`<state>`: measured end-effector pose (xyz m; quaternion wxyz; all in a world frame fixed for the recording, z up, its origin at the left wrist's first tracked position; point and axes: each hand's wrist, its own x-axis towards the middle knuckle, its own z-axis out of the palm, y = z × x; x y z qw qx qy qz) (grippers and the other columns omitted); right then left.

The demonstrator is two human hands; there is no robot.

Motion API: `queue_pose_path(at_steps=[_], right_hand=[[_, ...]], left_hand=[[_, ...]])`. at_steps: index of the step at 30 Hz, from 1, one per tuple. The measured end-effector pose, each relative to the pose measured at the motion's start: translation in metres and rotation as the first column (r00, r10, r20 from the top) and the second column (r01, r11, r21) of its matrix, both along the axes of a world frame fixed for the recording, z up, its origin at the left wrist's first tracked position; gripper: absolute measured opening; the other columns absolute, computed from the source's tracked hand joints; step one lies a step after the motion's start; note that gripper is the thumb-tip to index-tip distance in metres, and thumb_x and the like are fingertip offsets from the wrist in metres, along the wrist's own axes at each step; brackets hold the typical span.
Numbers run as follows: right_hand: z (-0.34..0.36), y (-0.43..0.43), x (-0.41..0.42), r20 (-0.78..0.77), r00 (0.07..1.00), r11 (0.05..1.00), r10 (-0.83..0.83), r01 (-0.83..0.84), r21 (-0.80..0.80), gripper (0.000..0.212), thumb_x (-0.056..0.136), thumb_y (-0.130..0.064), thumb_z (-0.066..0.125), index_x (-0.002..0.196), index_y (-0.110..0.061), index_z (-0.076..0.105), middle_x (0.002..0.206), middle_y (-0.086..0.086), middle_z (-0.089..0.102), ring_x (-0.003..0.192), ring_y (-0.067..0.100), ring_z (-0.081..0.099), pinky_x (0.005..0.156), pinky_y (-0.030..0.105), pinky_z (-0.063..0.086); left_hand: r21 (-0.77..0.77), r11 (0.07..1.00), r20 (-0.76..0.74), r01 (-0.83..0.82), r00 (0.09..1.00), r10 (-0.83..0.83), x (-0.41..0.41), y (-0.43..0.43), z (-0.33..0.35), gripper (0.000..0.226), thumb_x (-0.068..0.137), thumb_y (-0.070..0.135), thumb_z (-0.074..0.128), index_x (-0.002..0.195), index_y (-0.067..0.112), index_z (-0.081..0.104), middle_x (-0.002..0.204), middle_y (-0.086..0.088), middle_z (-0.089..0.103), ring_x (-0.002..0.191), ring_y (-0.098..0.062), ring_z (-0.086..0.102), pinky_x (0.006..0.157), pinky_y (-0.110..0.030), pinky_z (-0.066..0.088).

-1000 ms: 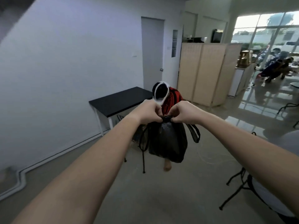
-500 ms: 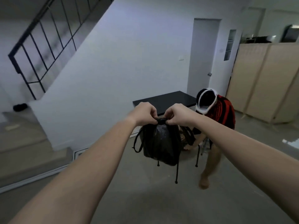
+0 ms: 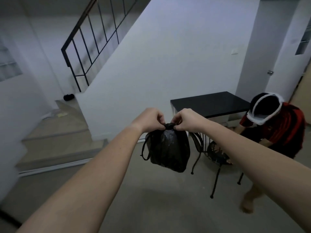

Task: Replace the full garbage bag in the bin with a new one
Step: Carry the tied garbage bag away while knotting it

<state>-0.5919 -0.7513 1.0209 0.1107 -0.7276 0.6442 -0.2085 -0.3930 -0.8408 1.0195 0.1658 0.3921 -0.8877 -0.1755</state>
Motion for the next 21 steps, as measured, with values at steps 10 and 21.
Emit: queue_pose_path(at_steps=[10,21], right_hand=[[-0.012,-0.108,-0.011,-0.026,0.986,0.985,0.167,-0.166,0.041,0.016,0.083,-0.017,0.077,0.097,-0.023,0.081,0.090,-0.001,0.077,0.087,0.018,0.071,0.082,0.035,0.058],[-0.005,-0.220,-0.055,-0.026,0.958,0.957,0.287,-0.288,-0.024,0.016,0.081,-0.020,0.077,0.095,-0.026,0.081,0.084,-0.004,0.075,0.065,-0.003,0.058,0.055,0.007,0.039]], left_hand=[[0.039,0.986,0.008,-0.164,0.986,0.164,-0.002,-0.074,-0.015,0.018,0.074,0.016,0.090,0.071,0.024,0.074,0.071,0.012,0.073,0.066,-0.002,0.067,0.062,-0.017,0.048],[0.024,0.948,-0.030,-0.316,0.948,0.317,-0.039,-0.147,-0.001,0.022,0.073,0.016,0.090,0.068,0.027,0.072,0.071,0.012,0.073,0.065,0.000,0.065,0.060,-0.015,0.047]])
